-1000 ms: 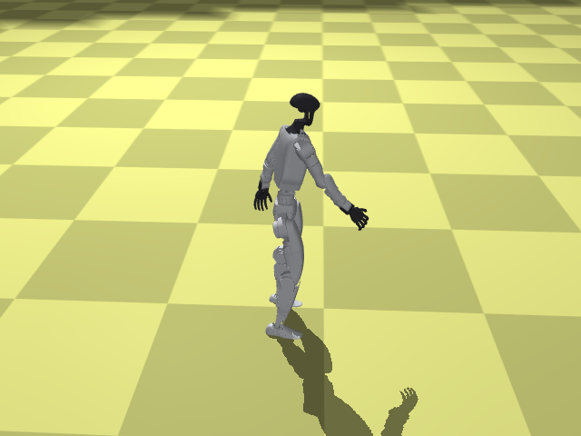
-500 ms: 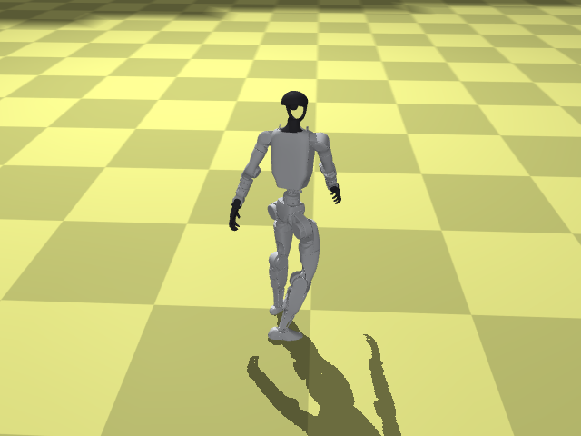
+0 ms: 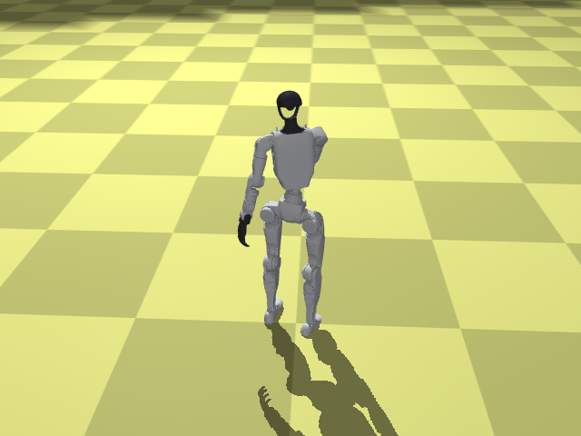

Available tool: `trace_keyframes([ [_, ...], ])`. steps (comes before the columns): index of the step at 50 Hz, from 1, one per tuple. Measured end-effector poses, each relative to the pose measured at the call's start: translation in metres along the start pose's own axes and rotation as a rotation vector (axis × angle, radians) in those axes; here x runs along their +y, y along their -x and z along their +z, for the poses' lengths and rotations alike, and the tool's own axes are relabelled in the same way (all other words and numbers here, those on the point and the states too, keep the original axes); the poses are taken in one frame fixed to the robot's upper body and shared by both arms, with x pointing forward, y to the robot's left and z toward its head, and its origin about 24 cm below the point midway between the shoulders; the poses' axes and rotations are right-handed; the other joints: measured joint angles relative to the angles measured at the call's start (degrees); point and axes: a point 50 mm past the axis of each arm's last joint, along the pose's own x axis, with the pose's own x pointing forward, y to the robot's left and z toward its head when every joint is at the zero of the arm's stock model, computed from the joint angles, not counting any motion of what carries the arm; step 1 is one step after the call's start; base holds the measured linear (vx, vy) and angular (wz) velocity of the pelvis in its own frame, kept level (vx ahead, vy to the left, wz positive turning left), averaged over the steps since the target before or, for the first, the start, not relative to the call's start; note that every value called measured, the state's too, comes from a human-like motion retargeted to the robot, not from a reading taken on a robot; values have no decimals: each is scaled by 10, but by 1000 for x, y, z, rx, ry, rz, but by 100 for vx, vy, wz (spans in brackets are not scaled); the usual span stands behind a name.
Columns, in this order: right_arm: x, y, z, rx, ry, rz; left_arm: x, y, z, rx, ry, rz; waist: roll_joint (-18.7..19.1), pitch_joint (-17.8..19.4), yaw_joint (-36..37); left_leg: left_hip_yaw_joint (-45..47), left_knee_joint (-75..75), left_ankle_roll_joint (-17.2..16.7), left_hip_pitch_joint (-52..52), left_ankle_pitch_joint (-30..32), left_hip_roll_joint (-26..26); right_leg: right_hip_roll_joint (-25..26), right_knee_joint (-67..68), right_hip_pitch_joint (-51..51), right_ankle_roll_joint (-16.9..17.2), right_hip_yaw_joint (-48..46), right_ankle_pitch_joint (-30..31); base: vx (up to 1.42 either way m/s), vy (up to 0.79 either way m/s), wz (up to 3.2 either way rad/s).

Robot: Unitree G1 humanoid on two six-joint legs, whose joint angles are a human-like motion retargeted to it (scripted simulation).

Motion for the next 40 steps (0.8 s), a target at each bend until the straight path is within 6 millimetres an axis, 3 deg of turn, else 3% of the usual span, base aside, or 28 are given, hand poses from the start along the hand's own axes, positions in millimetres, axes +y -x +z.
trace_keyframes([
  [2, -2, 0, 4, -30, -19, -17, 4, 1, -5, 1, -4, 0, -9, -5, -1, 56, 22, -15, -41, -20, 12, -4, 1, 11, 8, -33, -12, 28, -1, 121],
  [7, -15, -3, 21, -56, -64, -61, 16, 3, -11, 37, 50, 58, -23, 6, 32, 56, -62, -41, -45, 82, 33, 13, 12, 32, -7, -69, -45, 29, -1, 53],
  [11, -22, -4, 29, -67, -108, -91, 21, 4, -15, 66, 53, 69, -19, 19, 35, 15, -48, -40, -25, 66, 42, 24, 52, 47, -47, -90, -54, 29, 1, 70],
  [15, -14, -2, 33, -126, -129, -82, 22, 5, -20, 54, -3, 57, -1, 9, 10, -24, 6, -55, -29, 34, 61, 41, 217, -22, -95, -52, -97, 30, -2, 108],
  [17, -11, -1, 33, -146, -131, -75, 22, 5, -17, 36, 4, 65, 10, 7, -3, -48, -8, -64, -11, 35, 67, 51, 250, -53, -95, -39, -103, 27, -4, 107],
  [22, -3, 0, 42, -192, -128, -41, 15, 3, -8, 5, 28, 58, 23, 6, -44, -96, -50, -83, 29, 39, 67, 40, 156, -80, -81, -53, -94, 28, -7, 98],
  [25, 0, 0, 48, -178, -105, -13, 12, 1, -3, 6, 28, 47, 21, 14, -63, -124, -97, -82, 70, 51, 56, 45, 5, -53, -57, -11, 5, 29, -12, 78],
  [27, 7, 0, 47, -166, -85, 3, 9, 2, -7, 19, -3, 36, 18, 9, -62, -132, -96, -71, 81, 43, 48, 42, -14, -45, -45, 14, 37, 32, -15, 24],
  [35, 28, 3, 48, -128, 35, 80, -1, 3, -22, 75, -90, -22, -9, 3, 15, -46, 33, 5, 22, 14, 2, 19, -22, -10, -8, 36, 13, 32, -12, -30],
  [40, 32, 5, 59, -197, 51, 114, 1, 3, -19, 65, -101, -23, -20, -7, 43, -6, -12, -13, -34, 2, 10, 30, -32, 8, 12, 12, 2, 30, -5, 26],
])
